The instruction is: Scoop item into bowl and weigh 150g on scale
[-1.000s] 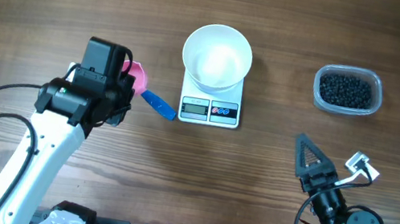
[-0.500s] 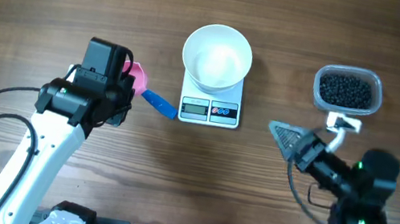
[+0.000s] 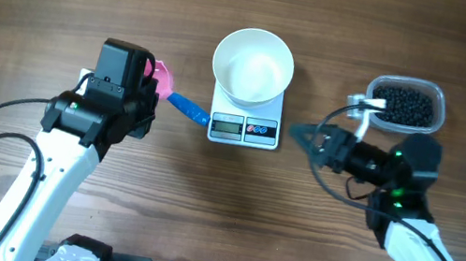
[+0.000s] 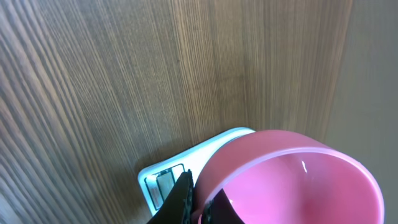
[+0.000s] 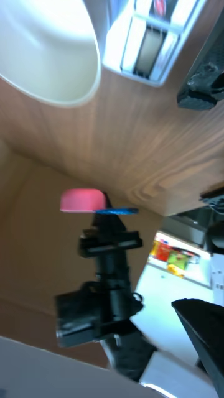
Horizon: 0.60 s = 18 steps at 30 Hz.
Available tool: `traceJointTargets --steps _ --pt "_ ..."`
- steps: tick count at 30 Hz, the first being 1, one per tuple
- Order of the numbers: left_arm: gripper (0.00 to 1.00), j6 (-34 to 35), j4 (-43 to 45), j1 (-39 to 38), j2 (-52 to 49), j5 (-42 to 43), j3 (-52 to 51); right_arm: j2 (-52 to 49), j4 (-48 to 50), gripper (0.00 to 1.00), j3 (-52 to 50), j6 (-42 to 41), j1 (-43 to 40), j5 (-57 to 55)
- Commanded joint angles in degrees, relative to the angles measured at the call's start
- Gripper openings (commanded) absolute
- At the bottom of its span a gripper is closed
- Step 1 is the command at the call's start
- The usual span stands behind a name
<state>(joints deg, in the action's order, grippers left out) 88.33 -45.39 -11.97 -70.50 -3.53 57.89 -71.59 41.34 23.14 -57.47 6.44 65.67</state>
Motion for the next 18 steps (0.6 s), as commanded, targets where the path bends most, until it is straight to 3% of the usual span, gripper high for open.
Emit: traceJointTargets --steps 1,9,18 --pt "0.04 4.7 0.2 -0.3 0.2 -1.7 0.2 -0.8 0.7 0.93 0.5 0.6 6.7 -6.9" --pt "0.04 5.4 0.2 -0.9 0.2 -2.9 0.2 -0.8 0.7 0.86 0.5 1.8 17.9 -17.5" --pt "0.04 11.4 0.2 -11.4 0.2 -3.0 0.2 -0.8 2.4 0.76 0.5 1.2 23.5 -32.0"
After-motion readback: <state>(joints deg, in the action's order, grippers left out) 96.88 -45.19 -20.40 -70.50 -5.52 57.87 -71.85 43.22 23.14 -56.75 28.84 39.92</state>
